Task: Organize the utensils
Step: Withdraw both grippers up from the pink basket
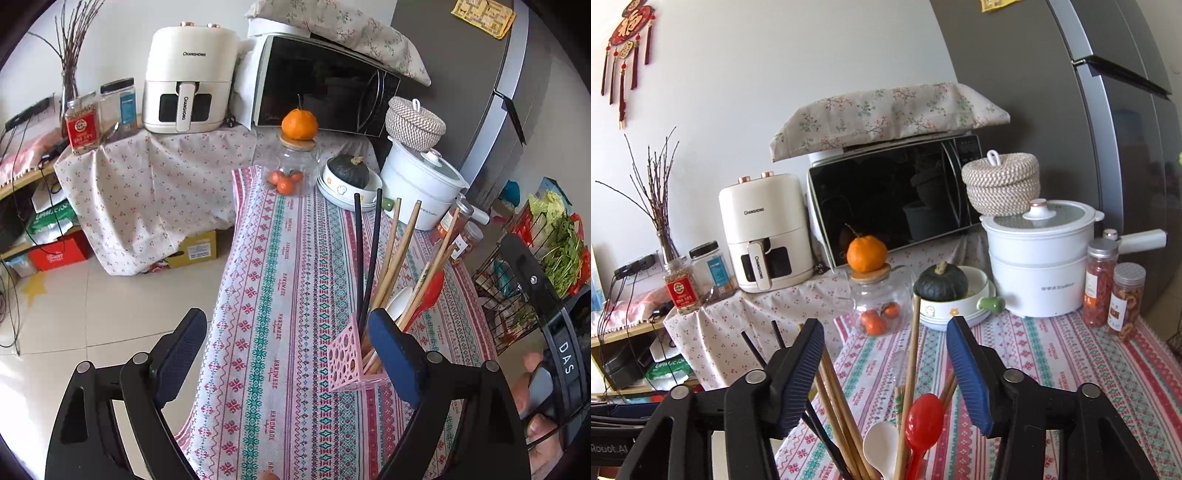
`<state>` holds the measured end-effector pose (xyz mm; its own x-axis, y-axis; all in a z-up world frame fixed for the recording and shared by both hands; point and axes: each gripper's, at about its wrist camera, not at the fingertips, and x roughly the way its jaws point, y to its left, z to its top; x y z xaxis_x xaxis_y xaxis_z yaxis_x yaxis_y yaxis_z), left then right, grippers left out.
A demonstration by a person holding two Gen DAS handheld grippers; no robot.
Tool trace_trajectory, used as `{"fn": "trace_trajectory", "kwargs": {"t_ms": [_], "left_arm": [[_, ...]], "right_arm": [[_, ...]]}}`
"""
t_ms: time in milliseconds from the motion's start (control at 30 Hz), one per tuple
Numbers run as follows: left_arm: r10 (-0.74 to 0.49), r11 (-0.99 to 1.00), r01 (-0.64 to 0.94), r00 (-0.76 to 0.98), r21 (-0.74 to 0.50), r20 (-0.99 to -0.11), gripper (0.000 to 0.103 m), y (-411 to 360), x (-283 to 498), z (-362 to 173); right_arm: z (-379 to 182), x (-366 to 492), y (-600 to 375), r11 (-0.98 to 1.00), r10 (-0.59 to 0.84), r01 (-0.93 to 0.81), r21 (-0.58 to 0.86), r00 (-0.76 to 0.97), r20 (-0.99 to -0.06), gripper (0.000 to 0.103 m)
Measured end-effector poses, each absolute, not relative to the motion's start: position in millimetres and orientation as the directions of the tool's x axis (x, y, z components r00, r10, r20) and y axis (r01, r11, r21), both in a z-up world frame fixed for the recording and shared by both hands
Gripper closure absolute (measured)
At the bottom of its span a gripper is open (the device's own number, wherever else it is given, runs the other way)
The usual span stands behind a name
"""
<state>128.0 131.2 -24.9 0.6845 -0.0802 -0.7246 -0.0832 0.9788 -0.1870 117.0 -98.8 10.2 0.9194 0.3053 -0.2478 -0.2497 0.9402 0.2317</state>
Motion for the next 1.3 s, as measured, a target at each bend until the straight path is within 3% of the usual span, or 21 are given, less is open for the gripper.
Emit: {"fn": "trace_trajectory", "kwargs": {"t_ms": [133,200,733,1300], "left_arm": [[-0.056,0.983,-0.087,0.69,-0.159,-0.722,0.0,120.0,117.8,-23.8],[-0.033,0.988,-0.083,0.703,-0.128,-0.711,0.0,111.5,110.3,-20.9],[-0.008,0.999,-0.027,0.748,-0.042,-0.664,0.0,36.2,64.2,-9.0],[-0.022,1.0,0.022,0.75,-0.008,-0.661,0.0,0.7,63.1,-14.1]], "right_arm": [[21.3,99.9,-122.9,0.955,0.266,-0.213,0.207,0.923,-0.277,0.009],[24.7,91.8,-135.8,0.963,0.242,-0.19,0.193,0.922,-0.303,0.0],[14.3,46.0,-223.7,0.999,0.035,-0.006,0.054,0.829,-0.558,0.0],[-3.0,59.8,-234.6,0.999,0.014,0.011,0.036,0.77,-0.638,0.0]]}}
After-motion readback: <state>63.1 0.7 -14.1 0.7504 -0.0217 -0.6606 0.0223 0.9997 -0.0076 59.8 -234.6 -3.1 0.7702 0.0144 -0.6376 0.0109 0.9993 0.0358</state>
